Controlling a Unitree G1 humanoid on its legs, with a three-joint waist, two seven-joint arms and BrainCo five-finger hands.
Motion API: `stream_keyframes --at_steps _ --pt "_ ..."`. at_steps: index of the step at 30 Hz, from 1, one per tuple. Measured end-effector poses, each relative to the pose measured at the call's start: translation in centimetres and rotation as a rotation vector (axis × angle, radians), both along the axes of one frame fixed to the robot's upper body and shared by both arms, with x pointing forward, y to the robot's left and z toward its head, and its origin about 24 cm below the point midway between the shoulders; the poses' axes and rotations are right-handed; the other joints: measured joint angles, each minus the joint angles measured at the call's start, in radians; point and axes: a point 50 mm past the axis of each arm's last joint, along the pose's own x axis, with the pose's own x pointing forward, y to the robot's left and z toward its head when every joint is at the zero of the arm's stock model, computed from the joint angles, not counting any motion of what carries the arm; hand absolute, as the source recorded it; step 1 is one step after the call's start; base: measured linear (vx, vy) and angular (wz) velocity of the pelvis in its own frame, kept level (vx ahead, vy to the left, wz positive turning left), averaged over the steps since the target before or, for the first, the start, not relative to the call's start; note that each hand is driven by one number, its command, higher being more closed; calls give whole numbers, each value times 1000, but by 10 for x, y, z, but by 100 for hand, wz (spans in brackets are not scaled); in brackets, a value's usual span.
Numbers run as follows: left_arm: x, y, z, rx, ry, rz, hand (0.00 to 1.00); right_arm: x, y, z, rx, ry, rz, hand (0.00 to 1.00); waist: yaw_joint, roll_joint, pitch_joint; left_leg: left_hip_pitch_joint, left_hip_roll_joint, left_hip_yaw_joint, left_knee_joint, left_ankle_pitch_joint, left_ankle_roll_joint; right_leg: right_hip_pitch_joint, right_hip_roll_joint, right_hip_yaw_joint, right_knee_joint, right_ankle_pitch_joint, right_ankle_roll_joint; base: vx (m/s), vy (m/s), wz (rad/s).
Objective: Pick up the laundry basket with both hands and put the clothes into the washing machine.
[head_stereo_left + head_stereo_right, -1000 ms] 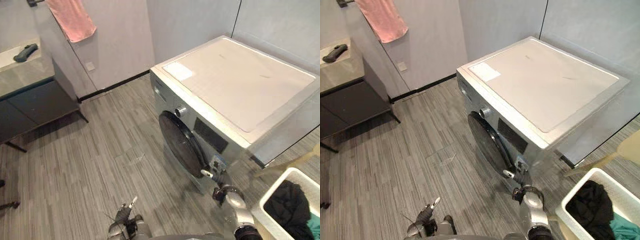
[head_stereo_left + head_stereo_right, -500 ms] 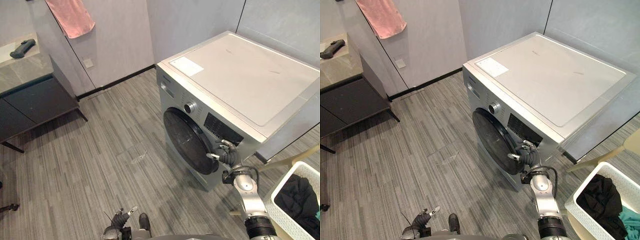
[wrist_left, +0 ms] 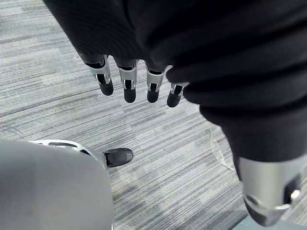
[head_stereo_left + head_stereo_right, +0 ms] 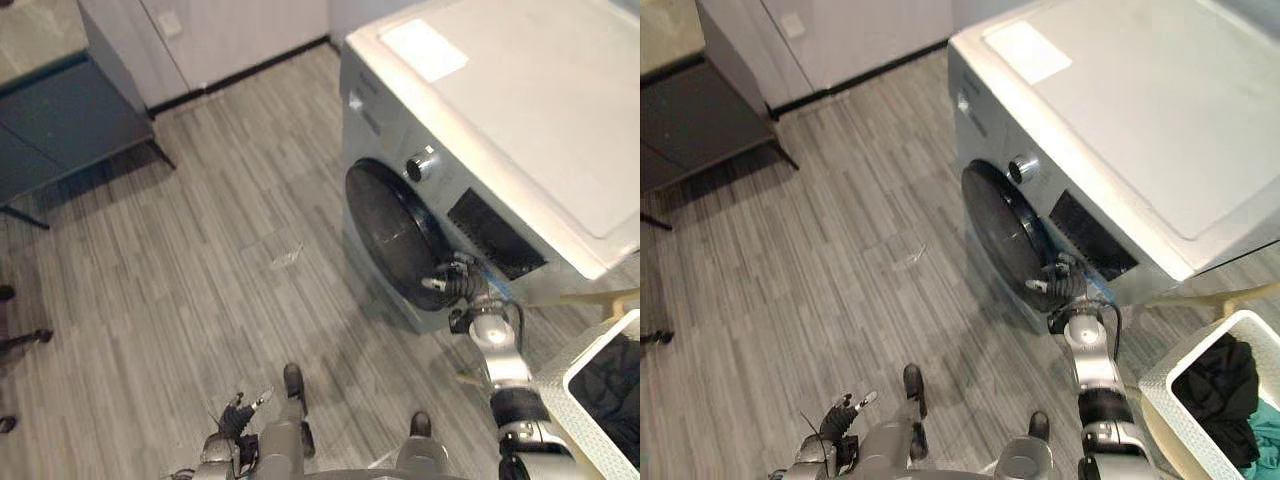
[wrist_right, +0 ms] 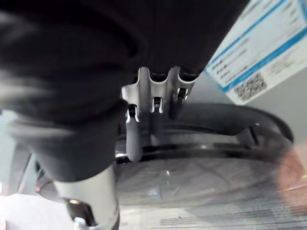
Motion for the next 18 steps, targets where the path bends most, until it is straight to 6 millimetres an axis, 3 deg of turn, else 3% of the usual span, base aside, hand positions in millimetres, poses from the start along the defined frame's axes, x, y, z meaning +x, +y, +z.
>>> stream_keyframes --at_steps 3,5,9,10,11,12,13,14,16,17,18 --pt "13 -5 6 -15 -59 21 0 29 -2 26 -15 -33 60 0 10 35 61 -32 2 -27 0 17 4 -30 3 -12 22 0 0 -49 15 16" --pt "15 -8 7 -25 -67 37 0 34 -2 28 2 -38 67 0 1 45 72 -56 5 -34 -1 24 2 -62 6 -7 44 -1 -1 -112 26 -1" --pt "35 -26 16 -81 -156 32 0 44 -30 37 66 -29 -109 0 6 114 112 -84 -3 -95 -8 12 -17 -72 8 -42 67 -17 -6 -188 63 27" --pt "37 -25 17 -78 -164 37 0 44 -29 40 82 -63 -144 0 0 91 127 -100 -25 -115 1 -37 -68 -79 -17 -47 47 -21 -21 -155 81 41" --pt "40 -23 19 -72 -172 44 0 44 -24 43 78 -83 -138 0 -1 73 130 -113 -48 -115 32 -29 -45 -83 -40 -47 37 -20 -24 -88 89 18" --pt "35 -19 14 -67 -139 73 0 41 -12 44 35 -98 -98 0 5 67 135 -146 -69 -117 201 -81 14 -87 -41 -47 25 -16 -20 51 86 -8" --pt "33 -14 13 -60 -127 94 0 36 1 41 -1 -100 -39 0 4 71 134 -134 -62 -118 178 -114 35 -86 -31 -38 16 -13 -24 83 63 -3" --pt "28 -10 9 -53 -99 119 0 24 30 28 -55 -81 99 0 4 52 128 -103 -68 -118 107 -90 27 -81 -29 -26 -3 1 -49 74 44 10" --pt "20 -3 5 -42 -58 148 0 7 72 12 -75 -44 300 0 5 37 120 -69 -74 -116 56 -72 19 -62 -27 -26 -15 15 -58 87 -11 20" --pt "13 2 1 -30 -24 171 0 -8 109 0 -28 -15 441 0 6 28 113 -37 -75 -117 22 -54 16 -42 -26 -29 -16 22 -47 115 -39 18" --pt "9 3 0 -24 -9 178 0 -17 127 -6 -10 7 528 0 7 26 102 -27 -74 -117 6 -45 10 -36 -23 -33 -17 22 -44 143 -65 19"
